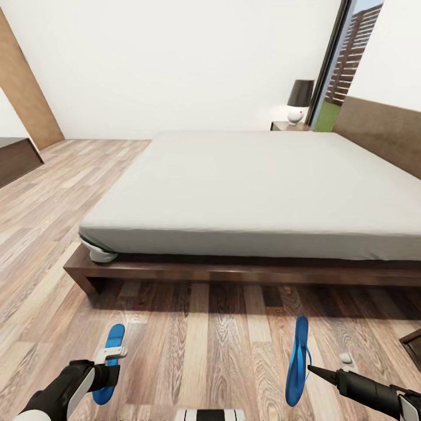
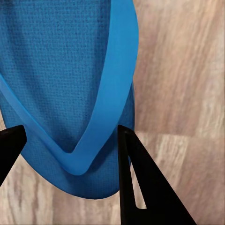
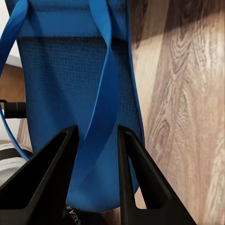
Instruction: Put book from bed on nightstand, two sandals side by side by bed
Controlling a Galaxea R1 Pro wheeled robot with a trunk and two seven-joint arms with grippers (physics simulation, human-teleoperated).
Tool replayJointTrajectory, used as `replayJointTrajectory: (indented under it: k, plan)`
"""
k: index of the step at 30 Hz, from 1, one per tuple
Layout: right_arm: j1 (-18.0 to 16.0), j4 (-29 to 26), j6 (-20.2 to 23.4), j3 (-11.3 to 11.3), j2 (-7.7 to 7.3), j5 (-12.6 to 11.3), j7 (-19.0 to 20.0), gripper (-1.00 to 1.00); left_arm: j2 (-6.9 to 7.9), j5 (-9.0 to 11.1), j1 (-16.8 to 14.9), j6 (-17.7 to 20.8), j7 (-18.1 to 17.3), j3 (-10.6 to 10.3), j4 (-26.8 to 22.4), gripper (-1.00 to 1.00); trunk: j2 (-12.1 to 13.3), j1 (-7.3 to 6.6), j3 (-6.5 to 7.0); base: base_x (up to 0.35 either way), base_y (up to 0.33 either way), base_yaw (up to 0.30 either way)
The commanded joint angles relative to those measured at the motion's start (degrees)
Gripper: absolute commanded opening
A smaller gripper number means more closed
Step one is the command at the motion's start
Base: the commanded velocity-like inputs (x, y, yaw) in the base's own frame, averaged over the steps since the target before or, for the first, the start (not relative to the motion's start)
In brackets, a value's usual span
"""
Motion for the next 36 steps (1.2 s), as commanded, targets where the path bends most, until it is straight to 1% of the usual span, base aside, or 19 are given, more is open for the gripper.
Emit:
replayJointTrajectory:
  k: [1, 13, 23, 36]
  plan:
    - [-0.03, 0.01, 0.31, -0.03, -0.03, -0.13, 0.17, -1.00, 0.07, 0.52, -0.01, 0.28, 0.11, -0.30, -0.08, -1.00, -0.04, 0.01, -0.27, 0.000, 0.000, 0.000]
    - [-0.03, 0.01, 0.22, -0.03, -0.03, -0.14, 0.12, -1.00, 0.03, 0.52, -0.01, 0.25, 0.08, -0.33, -0.12, -1.00, -0.20, 0.32, -2.93, 0.000, 0.000, 0.000]
    - [-0.03, 0.01, 0.13, -0.03, -0.03, -0.15, 0.12, -1.00, 0.06, 0.52, -0.01, 0.20, 0.05, -0.33, -0.15, -1.00, -0.20, 0.32, -2.93, 0.000, 0.000, 0.000]
    - [-0.03, 0.01, 0.13, -0.03, -0.05, -0.14, 0.07, -1.00, 0.04, 0.52, -0.01, 0.19, 0.07, -0.34, -0.15, -1.00, -0.37, 0.66, -5.81, 0.000, 0.000, 0.000]
